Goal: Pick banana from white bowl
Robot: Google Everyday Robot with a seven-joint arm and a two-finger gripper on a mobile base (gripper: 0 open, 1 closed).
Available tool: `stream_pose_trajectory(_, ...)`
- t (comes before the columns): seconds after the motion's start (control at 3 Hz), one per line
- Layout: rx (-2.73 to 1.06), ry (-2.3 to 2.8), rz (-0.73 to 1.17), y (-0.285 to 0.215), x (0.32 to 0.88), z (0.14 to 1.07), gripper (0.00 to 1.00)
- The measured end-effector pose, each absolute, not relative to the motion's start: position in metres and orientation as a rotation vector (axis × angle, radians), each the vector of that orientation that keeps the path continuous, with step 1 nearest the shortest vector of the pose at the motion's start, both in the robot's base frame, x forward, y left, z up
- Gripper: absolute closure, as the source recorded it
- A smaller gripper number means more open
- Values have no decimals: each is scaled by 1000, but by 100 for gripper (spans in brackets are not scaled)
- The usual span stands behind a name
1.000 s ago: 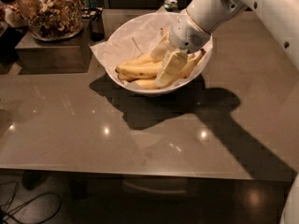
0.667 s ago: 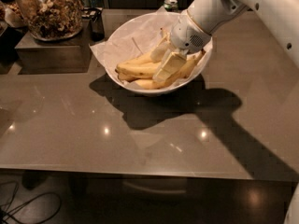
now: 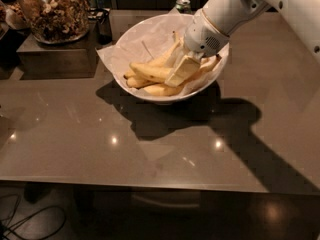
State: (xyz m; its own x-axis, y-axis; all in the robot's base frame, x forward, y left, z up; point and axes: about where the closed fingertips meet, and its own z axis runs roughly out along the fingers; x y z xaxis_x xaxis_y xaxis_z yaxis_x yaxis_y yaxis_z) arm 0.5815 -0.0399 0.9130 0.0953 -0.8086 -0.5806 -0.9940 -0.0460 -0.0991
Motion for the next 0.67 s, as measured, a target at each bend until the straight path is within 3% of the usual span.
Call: stream_pose_trajectory(0.67,-1845,1731,289,-49,564,974,100)
